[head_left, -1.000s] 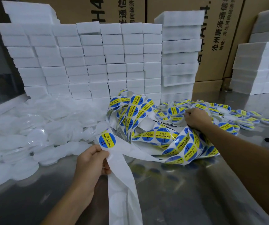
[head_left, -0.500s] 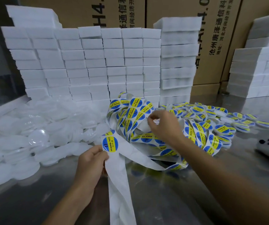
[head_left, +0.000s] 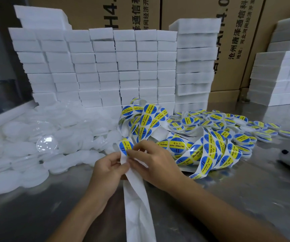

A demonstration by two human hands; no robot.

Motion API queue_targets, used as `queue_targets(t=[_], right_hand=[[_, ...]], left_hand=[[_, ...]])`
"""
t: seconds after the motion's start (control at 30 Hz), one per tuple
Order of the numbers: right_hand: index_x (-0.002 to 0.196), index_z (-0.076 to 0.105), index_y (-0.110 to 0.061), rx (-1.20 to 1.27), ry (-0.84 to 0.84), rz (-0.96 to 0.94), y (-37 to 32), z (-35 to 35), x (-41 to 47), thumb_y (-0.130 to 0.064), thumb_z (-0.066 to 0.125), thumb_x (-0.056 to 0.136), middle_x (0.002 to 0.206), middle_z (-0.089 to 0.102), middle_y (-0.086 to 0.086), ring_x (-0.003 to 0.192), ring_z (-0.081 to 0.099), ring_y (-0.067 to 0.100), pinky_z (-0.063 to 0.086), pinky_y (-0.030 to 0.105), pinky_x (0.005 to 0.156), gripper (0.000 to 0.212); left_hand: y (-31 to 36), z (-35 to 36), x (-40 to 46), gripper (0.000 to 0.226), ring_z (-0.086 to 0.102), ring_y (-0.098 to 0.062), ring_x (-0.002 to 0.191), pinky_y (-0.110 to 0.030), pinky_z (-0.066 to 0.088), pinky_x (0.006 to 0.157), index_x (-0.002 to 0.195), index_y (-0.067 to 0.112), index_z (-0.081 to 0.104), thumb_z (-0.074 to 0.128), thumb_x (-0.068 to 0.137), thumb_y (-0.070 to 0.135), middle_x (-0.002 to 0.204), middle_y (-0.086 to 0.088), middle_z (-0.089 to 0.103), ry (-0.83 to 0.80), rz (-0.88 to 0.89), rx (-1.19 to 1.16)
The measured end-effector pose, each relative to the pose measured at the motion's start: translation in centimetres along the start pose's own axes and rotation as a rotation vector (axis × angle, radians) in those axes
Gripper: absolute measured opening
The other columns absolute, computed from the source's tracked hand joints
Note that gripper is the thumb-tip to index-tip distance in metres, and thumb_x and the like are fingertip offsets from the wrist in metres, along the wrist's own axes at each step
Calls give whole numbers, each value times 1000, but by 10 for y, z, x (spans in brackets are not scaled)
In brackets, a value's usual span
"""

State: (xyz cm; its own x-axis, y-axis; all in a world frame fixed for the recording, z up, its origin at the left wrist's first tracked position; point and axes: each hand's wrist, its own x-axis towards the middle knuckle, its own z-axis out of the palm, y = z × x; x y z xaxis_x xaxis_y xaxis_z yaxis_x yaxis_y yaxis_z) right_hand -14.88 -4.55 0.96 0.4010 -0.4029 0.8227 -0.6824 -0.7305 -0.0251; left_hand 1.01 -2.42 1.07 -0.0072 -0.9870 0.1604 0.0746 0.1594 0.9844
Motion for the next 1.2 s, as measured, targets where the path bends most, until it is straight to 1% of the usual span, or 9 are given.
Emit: queue_targets(t=[0.13,0.33,0.5,0.6,0.67,0.83,0.97,1.1,1.2], right_hand=[[101,75,-9,-47,34,-24,1,0,-4,-18,70,90,90,67,5,74,62,23,49,33,58,15],[91,75,-11,165,18,128,-2,-3,-1,-17,68,91,82,69,0,75,64,15,52,33,64,9],[81,76,-14,573,75,719,4,-9,4,-14,73,86,72,72,-3,63,63,9,54,23,62,6],[75,76,-10,939,250,1094,9,-16,9,-8,72,85,63,69,3,53,56,10,51,19,55,11],[77,77,-10,1083,362,1193,9,-20,13,-7,73,84,67,71,4,56,60,10,53,19,58,9],[81,80,-14,1250,266,1073,-12,-12,17,-2,73,83,82,76,10,74,70,14,57,21,70,14],[87,78,-14,1248,119,972,-27,-1,14,9,71,81,87,77,7,78,71,13,55,20,74,25],[85,78,-13,1255,112,964,-29,1,13,1,73,83,88,77,10,82,71,17,54,22,71,15],[94,76,-10,1284,148,1023,-20,3,11,4,71,83,90,76,12,86,71,20,58,32,85,18]], left_hand=[[-5,2,1,21,72,-9,74,-20,58,68,85,15,74,62,89,-2,80,-2,77,68,38,50],[-5,-1,2,33,71,-9,75,-32,56,75,76,20,72,61,88,-8,78,0,76,74,152,168],[-8,-2,4,32,73,-14,79,-25,56,70,84,26,71,63,88,-5,80,3,76,113,81,150],[-10,-4,5,25,73,-17,70,-21,55,58,91,20,70,63,88,-3,78,-2,76,127,23,94],[-13,-5,5,19,71,-18,63,-24,55,55,92,18,67,65,87,0,75,-4,76,159,-5,96],[-19,-1,5,13,69,-16,58,-35,56,55,76,24,68,78,79,16,67,-2,73,237,39,231],[-20,4,5,26,61,-6,45,-15,46,46,59,30,69,81,76,15,59,6,69,221,152,337],[-21,3,3,28,64,-2,56,-10,44,52,71,37,72,73,83,11,64,15,71,132,252,495],[-17,0,3,33,63,-8,57,-18,46,54,68,38,71,61,83,10,63,14,70,175,268,496]])
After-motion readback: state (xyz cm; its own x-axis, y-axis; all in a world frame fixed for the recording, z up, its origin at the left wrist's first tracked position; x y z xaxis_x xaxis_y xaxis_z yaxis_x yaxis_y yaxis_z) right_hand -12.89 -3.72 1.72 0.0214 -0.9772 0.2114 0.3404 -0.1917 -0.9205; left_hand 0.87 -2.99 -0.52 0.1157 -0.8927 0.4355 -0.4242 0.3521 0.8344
